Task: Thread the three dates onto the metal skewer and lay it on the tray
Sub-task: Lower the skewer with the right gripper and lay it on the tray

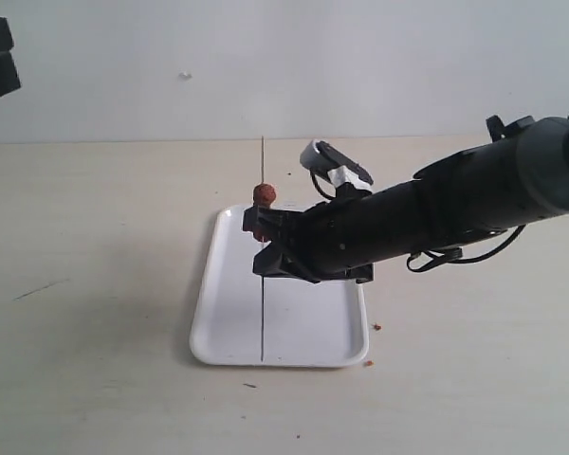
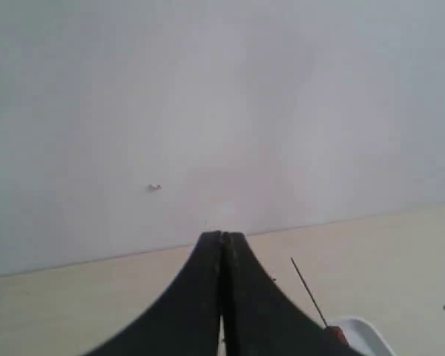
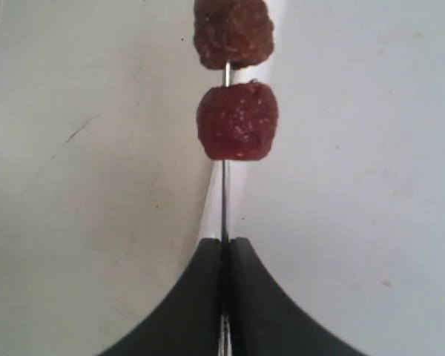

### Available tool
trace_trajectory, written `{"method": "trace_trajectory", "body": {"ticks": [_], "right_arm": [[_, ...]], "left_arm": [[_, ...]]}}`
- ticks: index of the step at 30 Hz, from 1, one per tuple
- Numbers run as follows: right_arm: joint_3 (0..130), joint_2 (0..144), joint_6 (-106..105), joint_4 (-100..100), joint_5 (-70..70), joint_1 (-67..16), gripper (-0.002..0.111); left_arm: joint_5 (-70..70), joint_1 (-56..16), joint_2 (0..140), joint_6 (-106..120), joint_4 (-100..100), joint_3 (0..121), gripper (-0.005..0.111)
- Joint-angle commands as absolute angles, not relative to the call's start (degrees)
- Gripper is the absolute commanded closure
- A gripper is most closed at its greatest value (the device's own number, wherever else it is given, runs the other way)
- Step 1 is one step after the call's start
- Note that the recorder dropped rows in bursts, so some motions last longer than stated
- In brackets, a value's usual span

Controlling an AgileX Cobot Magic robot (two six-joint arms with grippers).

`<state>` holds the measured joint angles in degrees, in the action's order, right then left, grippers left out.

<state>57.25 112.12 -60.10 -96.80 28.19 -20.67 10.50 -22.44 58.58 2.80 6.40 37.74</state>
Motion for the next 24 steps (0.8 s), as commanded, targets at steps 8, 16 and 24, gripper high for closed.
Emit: {"method": "trace_trajectory", "body": {"ticks": [8,16,24], "right_arm": [[57.9,112.1,-47.4,-95.9,16.6,-26.6,0.108],[58.1,112.1,-26.6,-72.9,19.4,-26.6,0.108],[58.8,112.1,-5.5,-50.2,19.1,-26.6,0.108]], "left_arm": [[9.7,-21.6,53.9,4.3,6.3,36.8,0.107],[8.6,-21.6,52.3,4.3,6.3,36.8,0.107],[8.0,-21.6,52.3,4.0,6.3,36.8,0.107]]}}
